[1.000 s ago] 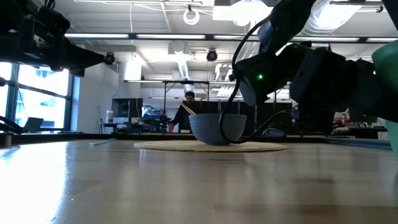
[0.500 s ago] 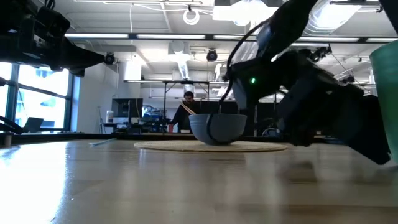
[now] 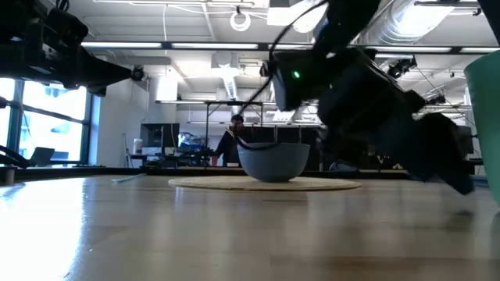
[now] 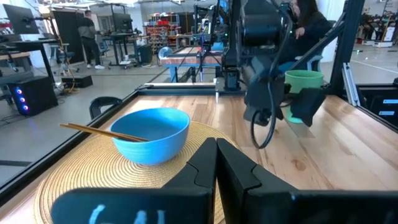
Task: Pick & Place Utensil
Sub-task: Put the green cup to the top right of the blue bowl on the brown mat
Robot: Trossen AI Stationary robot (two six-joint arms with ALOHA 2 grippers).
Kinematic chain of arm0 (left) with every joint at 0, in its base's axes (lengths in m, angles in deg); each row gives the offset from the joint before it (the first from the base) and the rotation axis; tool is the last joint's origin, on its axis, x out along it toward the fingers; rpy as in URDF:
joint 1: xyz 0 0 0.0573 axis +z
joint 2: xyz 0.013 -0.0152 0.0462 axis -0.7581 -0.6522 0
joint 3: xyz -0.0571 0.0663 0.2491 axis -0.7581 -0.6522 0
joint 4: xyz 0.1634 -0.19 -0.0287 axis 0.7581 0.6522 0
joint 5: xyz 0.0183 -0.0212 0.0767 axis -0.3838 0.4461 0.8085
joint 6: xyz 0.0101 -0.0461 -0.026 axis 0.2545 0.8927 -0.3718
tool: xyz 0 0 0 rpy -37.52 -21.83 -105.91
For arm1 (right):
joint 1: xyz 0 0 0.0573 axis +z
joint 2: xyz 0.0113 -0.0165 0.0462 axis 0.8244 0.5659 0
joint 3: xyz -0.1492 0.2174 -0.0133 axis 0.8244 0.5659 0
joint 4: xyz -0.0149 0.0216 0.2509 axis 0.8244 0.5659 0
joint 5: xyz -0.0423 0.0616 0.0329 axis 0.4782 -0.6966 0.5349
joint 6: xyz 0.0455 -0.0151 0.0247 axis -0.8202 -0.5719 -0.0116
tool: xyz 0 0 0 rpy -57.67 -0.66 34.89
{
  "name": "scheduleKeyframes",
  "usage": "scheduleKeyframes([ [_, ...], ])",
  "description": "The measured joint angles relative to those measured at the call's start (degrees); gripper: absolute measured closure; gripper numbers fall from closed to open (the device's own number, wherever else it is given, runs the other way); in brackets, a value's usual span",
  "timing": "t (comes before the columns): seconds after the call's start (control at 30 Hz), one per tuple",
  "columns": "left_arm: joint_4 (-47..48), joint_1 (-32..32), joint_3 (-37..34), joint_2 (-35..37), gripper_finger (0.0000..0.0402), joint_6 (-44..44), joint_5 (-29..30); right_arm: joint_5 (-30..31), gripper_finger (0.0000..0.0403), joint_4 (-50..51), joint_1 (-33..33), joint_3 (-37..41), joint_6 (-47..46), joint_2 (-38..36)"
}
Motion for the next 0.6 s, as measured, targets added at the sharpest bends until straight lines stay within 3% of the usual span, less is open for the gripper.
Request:
scheduleKeyframes([
  [0.17, 0.0, -0.01, 0.0, -0.02, 0.04, 0.0, 0.0, 6.2, 0.0023, 8.88, -0.03, -8.7, 3.21, -0.02],
  [0.33, 0.0, -0.01, 0.0, -0.01, 0.04, 0.0, 0.01, 16.68, 0.0023, 21.01, 2.03, -20.96, 4.03, -0.09],
  [0.6, 0.0, -0.01, 0.0, -0.02, 0.04, 0.0, 0.0, 29.06, 0.0022, 35.05, 11.73, -39.01, -5.16, -0.12],
])
